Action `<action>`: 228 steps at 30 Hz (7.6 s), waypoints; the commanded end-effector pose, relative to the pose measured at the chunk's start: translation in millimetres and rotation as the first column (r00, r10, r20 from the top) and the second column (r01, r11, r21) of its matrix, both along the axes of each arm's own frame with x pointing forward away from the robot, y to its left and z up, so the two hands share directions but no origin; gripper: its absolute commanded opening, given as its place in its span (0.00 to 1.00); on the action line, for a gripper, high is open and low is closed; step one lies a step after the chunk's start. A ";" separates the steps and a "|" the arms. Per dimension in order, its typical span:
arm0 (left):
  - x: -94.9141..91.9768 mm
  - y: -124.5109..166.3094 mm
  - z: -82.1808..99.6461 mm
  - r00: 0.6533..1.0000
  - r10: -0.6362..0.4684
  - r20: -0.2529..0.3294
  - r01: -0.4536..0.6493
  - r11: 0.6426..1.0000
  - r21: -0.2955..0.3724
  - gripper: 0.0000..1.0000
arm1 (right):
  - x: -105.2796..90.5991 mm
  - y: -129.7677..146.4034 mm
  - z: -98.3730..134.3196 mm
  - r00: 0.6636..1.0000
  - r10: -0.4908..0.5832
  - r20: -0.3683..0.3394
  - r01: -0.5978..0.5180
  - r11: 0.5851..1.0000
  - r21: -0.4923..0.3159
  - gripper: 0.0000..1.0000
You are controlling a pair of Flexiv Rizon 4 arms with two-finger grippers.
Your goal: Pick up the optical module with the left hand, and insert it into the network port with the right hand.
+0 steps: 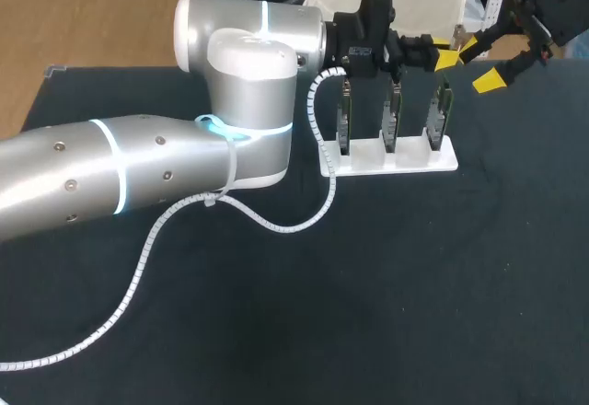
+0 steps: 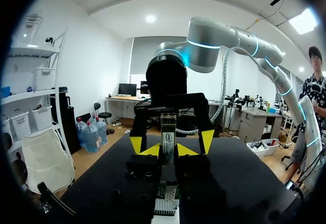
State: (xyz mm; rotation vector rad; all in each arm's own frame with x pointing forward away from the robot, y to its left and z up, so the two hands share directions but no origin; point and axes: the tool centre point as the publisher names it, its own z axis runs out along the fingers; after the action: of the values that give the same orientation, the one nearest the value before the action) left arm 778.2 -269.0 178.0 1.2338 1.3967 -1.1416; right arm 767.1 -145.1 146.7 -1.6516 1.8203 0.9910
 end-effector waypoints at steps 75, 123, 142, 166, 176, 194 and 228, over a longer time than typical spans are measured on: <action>-0.5 2.4 -3.5 1.000 0.024 -0.010 -0.024 1.000 0.001 0.00 | 16.1 20.1 51.7 0.985 0.073 0.159 -0.077 0.997 0.017 1.00; -0.5 2.4 -3.5 1.000 0.024 -0.010 -0.024 1.000 0.001 0.00 | 12.8 31.3 58.8 0.982 0.134 0.134 -0.139 0.990 0.030 1.00; -0.5 2.4 -3.5 1.000 0.024 -0.010 -0.024 1.000 0.001 0.00 | 14.4 31.5 56.5 0.984 0.109 0.142 -0.113 0.993 0.019 0.00; -0.5 2.4 -3.5 1.000 0.024 -0.010 -0.024 1.000 0.001 1.00 | 10.7 33.5 55.5 0.983 0.113 0.143 -0.116 0.993 0.014 0.00; -2.2 5.2 -0.4 0.999 0.017 0.031 -0.018 0.999 0.050 1.00 | 9.5 31.8 54.5 0.984 0.105 0.145 -0.107 0.994 0.011 0.00; -8.2 16.0 -3.1 0.998 0.035 0.059 -0.047 0.975 0.217 1.00 | 10.0 31.3 53.4 0.984 0.099 0.147 -0.102 0.995 0.009 0.00; -18.9 23.4 -35.4 1.000 0.003 -0.011 0.003 0.904 0.429 1.00 | 6.5 27.8 54.9 0.983 0.097 0.153 -0.099 0.995 0.001 0.00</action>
State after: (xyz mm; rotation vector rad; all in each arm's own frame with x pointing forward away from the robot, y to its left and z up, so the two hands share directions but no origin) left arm 757.8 -244.3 141.4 1.5241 1.7051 -0.8683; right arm 778.0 -117.7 201.5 -1.7798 1.6448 0.8969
